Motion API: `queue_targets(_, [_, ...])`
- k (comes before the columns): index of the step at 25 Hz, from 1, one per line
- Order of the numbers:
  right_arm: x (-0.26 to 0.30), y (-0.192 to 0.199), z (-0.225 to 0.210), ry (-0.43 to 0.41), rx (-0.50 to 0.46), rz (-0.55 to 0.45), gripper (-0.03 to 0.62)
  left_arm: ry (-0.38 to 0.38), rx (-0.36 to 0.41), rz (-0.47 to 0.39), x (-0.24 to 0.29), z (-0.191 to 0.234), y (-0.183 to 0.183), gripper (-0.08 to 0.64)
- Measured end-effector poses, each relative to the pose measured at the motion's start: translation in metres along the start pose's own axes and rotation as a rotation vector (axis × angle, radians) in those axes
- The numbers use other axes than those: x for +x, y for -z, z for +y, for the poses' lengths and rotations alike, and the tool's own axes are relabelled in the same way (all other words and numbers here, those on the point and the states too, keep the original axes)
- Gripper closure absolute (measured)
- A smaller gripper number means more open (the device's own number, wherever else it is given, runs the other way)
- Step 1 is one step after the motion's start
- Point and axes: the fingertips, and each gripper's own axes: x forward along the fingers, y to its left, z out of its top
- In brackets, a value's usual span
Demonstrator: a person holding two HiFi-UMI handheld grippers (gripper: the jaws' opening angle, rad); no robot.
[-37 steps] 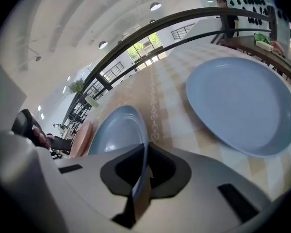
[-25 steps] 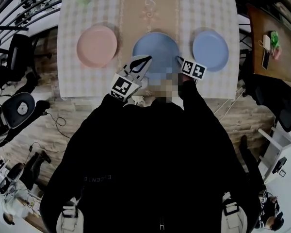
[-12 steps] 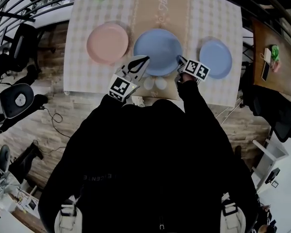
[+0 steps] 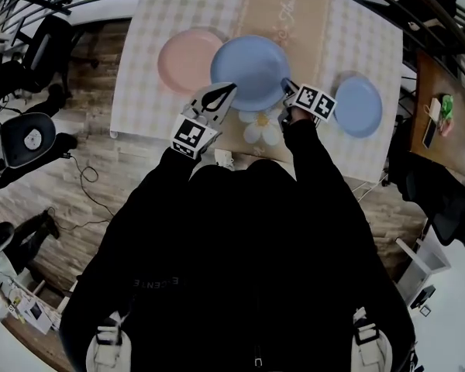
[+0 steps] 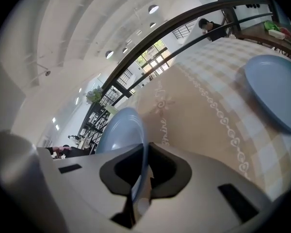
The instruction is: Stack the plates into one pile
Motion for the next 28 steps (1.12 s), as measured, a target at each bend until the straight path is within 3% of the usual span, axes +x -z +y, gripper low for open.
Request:
queue_targets(16, [0.091, 0.017, 0.079, -0.039, -0.034, 0.085, 0.558, -0.200, -0.064, 0.005, -0.055, 0.082, 0.024, 0.540])
queue_targets(28, [0.150, 0.047, 0.115, -0.053, -0.026, 0.149, 0.551, -0.313, -0.100, -0.011, -0.089, 0.114, 0.028, 0.540])
